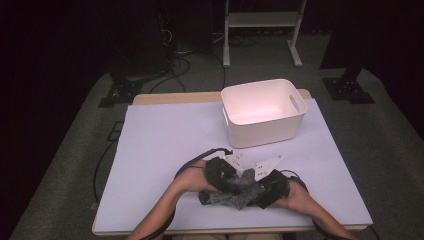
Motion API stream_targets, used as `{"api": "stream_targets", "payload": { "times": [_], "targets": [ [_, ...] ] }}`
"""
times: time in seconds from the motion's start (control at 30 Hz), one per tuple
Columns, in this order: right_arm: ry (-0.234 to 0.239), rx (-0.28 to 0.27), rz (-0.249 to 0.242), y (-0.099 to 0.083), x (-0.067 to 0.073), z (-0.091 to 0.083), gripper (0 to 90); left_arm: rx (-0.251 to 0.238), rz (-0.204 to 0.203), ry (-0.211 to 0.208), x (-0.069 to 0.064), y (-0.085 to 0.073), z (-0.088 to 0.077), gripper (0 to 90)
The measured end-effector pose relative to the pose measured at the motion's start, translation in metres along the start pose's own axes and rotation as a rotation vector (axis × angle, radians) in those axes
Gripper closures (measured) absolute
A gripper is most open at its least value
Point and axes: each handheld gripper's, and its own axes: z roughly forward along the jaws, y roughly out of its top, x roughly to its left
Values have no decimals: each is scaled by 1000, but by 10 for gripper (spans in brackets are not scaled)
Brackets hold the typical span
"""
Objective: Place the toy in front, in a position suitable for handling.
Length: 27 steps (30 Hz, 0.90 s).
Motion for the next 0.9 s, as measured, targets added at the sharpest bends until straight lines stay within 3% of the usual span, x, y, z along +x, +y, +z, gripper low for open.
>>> {"api": "stream_targets", "payload": {
  "times": [0.17,0.33,0.9],
  "targets": [
    [4,0,9,-1,0,0,278,2,0,-9,2,5,6,705],
    [5,-2,11,-1,-1,1,271,7,-8,-15,3,1,4,704],
    [8,-10,15,-1,-1,2,269,11,-93,53,-7,-49,-33,700]
  ]
}}
